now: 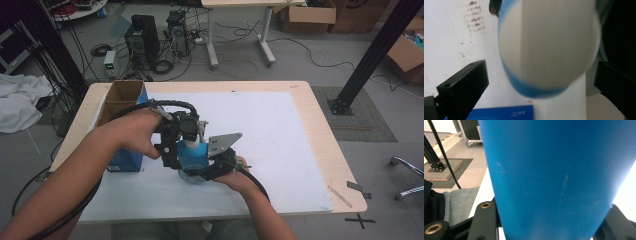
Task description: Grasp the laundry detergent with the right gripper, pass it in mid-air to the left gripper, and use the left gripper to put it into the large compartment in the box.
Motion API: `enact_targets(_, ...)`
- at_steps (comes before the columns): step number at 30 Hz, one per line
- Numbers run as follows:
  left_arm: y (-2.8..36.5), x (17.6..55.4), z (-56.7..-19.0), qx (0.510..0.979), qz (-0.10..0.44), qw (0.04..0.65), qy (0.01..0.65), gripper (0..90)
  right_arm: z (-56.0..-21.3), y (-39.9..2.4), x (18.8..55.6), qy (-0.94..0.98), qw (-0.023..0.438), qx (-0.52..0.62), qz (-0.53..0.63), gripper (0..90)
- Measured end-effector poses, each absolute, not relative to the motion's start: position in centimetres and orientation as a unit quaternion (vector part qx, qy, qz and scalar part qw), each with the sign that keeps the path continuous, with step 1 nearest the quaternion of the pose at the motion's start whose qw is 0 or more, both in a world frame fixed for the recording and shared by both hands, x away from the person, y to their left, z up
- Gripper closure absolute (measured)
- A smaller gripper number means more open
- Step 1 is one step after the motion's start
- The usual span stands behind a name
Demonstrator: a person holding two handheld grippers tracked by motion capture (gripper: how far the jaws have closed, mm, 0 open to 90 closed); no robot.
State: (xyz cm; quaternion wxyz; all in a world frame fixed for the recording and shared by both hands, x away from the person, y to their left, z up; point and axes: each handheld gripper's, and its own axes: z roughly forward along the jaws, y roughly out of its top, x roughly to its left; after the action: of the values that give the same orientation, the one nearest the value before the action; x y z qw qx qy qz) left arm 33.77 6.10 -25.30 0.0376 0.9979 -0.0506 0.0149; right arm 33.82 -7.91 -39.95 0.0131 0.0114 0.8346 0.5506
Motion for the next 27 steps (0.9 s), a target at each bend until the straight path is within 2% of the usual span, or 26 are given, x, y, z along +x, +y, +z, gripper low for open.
enact_targets(14,5.3,33.7,-25.9,0.997,0.027,0.031,-0.058,0.5,-40.1,-6.8,33.8,0.833,0.008,0.008,0.553,45.2)
enact_targets(27,4.8,33.7,-26.4,0.998,0.028,0.021,-0.057,5.3,-40.0,-6.7,33.9,0.832,0.01,0.008,0.555,45.3)
